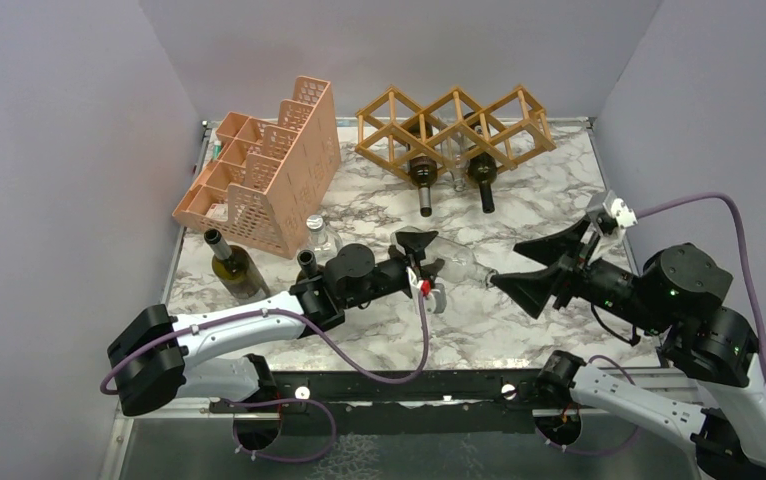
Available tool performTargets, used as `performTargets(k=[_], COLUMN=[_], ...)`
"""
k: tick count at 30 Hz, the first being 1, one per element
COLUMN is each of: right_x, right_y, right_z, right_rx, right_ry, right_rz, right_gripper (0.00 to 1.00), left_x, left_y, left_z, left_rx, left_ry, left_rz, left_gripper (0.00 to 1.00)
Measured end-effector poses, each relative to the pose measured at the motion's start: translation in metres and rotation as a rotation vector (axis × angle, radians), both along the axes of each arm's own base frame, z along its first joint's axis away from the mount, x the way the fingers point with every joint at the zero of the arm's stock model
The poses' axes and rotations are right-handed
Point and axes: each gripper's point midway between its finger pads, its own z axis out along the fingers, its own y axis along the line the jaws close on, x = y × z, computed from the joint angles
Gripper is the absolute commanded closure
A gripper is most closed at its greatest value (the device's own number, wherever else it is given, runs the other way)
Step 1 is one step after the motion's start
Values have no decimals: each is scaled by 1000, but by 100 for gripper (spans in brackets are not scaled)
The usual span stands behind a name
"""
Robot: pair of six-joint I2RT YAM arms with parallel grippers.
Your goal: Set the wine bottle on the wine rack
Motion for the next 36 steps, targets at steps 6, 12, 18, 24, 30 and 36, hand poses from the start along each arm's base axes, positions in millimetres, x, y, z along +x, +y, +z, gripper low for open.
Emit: performTargets(k=[6, 12, 18, 24, 30, 36], right_x=[20, 29, 38, 43, 47, 50], right_y=[-3, 7, 19, 27, 40, 50], right_z=[-22, -55, -99, -125, -148, -166], right_rx=[-61, -136, -220, -260, -278, -291], right_ry=[117, 201, 291, 351, 404, 454], right_rz=[-121, -139, -153, -162, -153, -152], right_gripper=[16, 16, 16, 16, 18, 36], left_x=[2, 0, -1, -4, -4, -4], left_y=[-2, -11, -16, -17, -17, -16], left_z=[-9, -17, -15, -17, -17, -18], left_rx=[152, 274, 325, 344, 354, 365], left_ry=[-209, -332, -401, -428, -451, -463], left_rz=[-52, -133, -175, -199, -204, -207], left_gripper=[100, 100, 100, 100, 100, 100])
